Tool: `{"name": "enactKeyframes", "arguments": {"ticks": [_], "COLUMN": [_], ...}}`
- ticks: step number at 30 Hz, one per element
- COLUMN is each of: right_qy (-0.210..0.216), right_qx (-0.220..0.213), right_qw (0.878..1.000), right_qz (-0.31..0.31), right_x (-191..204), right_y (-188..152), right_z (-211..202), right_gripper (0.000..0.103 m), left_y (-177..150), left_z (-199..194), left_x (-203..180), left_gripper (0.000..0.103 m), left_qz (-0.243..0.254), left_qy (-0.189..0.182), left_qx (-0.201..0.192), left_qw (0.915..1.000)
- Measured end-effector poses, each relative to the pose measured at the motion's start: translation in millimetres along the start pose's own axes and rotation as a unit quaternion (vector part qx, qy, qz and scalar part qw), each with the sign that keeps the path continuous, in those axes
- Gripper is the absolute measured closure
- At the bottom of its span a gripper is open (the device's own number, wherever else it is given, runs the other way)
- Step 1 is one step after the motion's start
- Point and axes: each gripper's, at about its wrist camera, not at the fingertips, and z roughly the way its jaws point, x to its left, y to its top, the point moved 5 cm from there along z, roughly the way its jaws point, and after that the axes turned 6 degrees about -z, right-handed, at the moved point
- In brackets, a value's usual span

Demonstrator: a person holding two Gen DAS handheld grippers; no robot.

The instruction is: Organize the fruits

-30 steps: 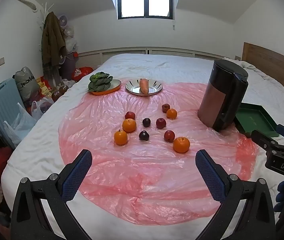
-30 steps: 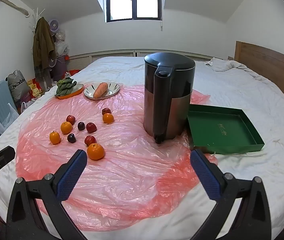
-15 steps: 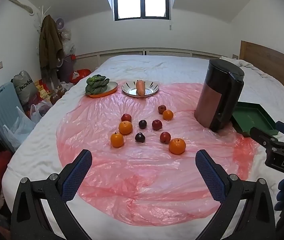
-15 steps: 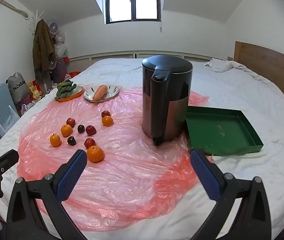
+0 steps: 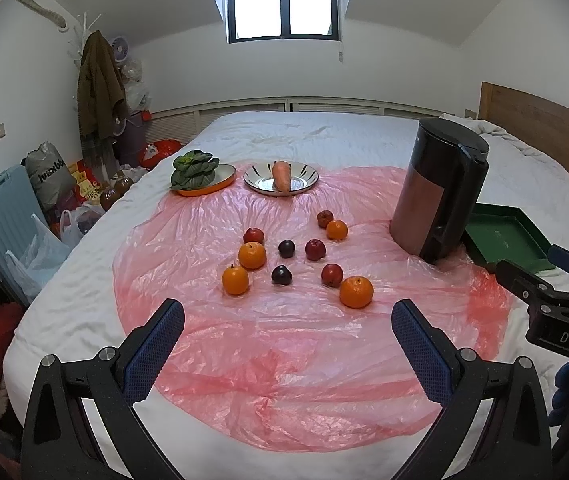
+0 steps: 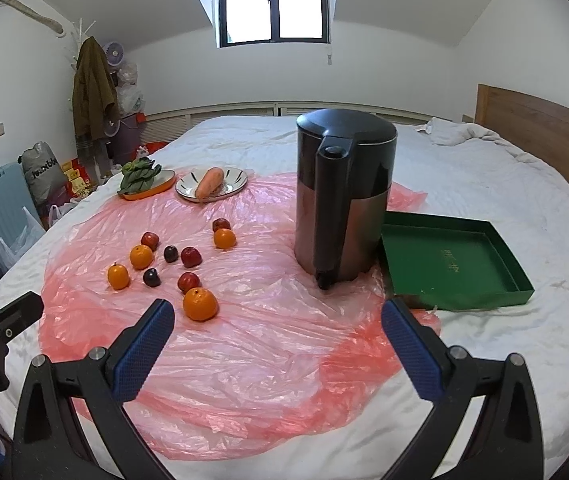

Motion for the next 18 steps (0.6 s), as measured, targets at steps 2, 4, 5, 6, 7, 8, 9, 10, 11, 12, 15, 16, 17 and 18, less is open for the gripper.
{"name": "enactKeyframes", "arguments": {"ticks": [2,4,5,6,7,8,9,10,11,12,15,16,17,18], "right_qy": [0.002,0.006,0.007,0.01,0.011,0.013,0.014,0.015,0.016,0.017,0.019,0.02,0.021,0.022], "right_qx": [-0.001,0.0,0.0,0.001,0.001,0.001,0.001,0.001,0.0,0.0,-0.001,-0.002,-0.002,-0.002], "right_qw": [1.0,1.0,1.0,1.0,1.0,1.0,1.0,1.0,1.0,1.0,1.0,1.0,1.0,1.0], "right_qz": [-0.002,-0.004,-0.003,-0.003,-0.003,-0.004,-0.006,-0.006,-0.007,-0.008,-0.011,-0.012,-0.012,-0.013], "right_x": [2,3,3,4,4,5,6,7,8,9,11,12,12,12], "right_y": [0,0,0,0,0,-1,-1,-1,-2,-2,-2,-2,-2,-2], "right_z": [0,0,1,1,1,2,2,2,1,1,0,0,0,-1], "right_gripper": [0.0,0.0,0.0,0.0,0.0,0.0,0.0,0.0,0.0,0.0,0.0,0.0,0.0,0.0], "left_y": [0,1,1,1,1,1,0,0,0,0,0,0,0,0], "left_z": [1,3,3,5,5,6,6,6,6,6,6,7,6,6], "left_x": [0,1,1,1,1,1,2,2,3,2,3,3,2,3], "left_gripper": [0.001,0.001,0.001,0.001,0.001,0.001,0.001,0.001,0.001,0.001,0.001,0.001,0.001,0.001], "left_qz": [-0.003,-0.005,-0.006,-0.007,-0.007,-0.008,-0.008,-0.008,-0.007,-0.005,-0.005,-0.005,-0.005,-0.005], "left_qy": [0.002,0.003,0.004,0.004,0.004,0.005,0.004,0.003,0.003,0.004,0.004,0.004,0.004,0.004], "left_qx": [0.001,0.002,0.004,0.005,0.005,0.005,0.005,0.005,0.006,0.006,0.006,0.006,0.006,0.006], "left_qw": [1.0,1.0,1.0,1.0,1.0,0.9999,0.9999,1.0,1.0,1.0,1.0,1.0,1.0,1.0]}}
